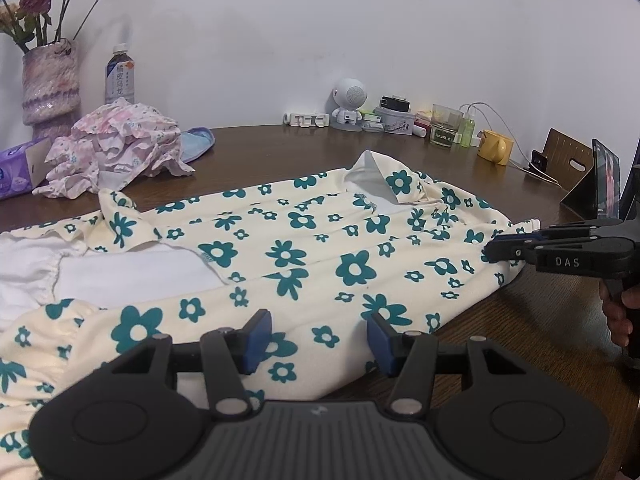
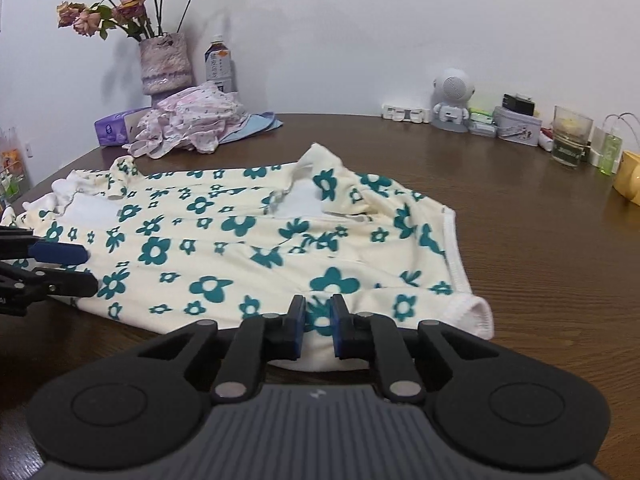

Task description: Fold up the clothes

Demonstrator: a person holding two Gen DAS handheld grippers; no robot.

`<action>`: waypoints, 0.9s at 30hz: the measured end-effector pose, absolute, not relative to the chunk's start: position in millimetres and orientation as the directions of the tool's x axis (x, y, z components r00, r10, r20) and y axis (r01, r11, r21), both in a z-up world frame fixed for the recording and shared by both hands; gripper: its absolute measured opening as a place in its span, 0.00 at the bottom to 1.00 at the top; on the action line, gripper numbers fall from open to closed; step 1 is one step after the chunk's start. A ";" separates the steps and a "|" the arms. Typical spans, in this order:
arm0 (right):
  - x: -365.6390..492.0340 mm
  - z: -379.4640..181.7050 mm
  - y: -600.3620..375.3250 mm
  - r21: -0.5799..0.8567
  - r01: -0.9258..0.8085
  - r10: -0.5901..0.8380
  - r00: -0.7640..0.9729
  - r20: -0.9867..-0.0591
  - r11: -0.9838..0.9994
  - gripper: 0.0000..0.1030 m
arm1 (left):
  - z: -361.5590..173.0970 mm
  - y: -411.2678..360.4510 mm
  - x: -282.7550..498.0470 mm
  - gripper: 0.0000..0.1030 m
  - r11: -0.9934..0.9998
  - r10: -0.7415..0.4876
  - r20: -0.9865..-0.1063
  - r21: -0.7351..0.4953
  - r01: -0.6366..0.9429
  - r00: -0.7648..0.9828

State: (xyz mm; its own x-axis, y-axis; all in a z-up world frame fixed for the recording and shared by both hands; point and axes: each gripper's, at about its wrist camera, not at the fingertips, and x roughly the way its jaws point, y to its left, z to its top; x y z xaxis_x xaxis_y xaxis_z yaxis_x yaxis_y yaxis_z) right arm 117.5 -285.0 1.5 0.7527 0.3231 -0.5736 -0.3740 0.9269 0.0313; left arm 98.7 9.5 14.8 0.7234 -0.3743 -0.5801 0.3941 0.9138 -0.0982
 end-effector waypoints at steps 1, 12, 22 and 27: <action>117.3 1.7 -287.7 0.030 -0.362 0.314 0.760 -0.569 0.932 0.12 | 14.7 9.2 98.6 0.50 0.914 -0.373 -0.581 -0.096 0.394 0.724; 122.1 1.1 -299.0 0.026 -0.341 0.294 0.765 -0.574 0.940 0.10 | 14.7 7.8 98.3 0.50 0.915 -0.366 -0.583 -0.083 0.395 0.725; 119.1 -0.3 -287.9 -0.051 -0.363 0.267 0.767 -0.583 0.931 0.11 | 14.9 7.3 98.2 0.50 0.915 -0.366 -0.584 -0.084 0.394 0.725; 119.6 0.0 -289.7 -0.040 -0.363 0.273 0.765 -0.583 0.931 0.12 | 14.9 7.9 98.4 0.50 0.915 -0.368 -0.583 -0.087 0.394 0.724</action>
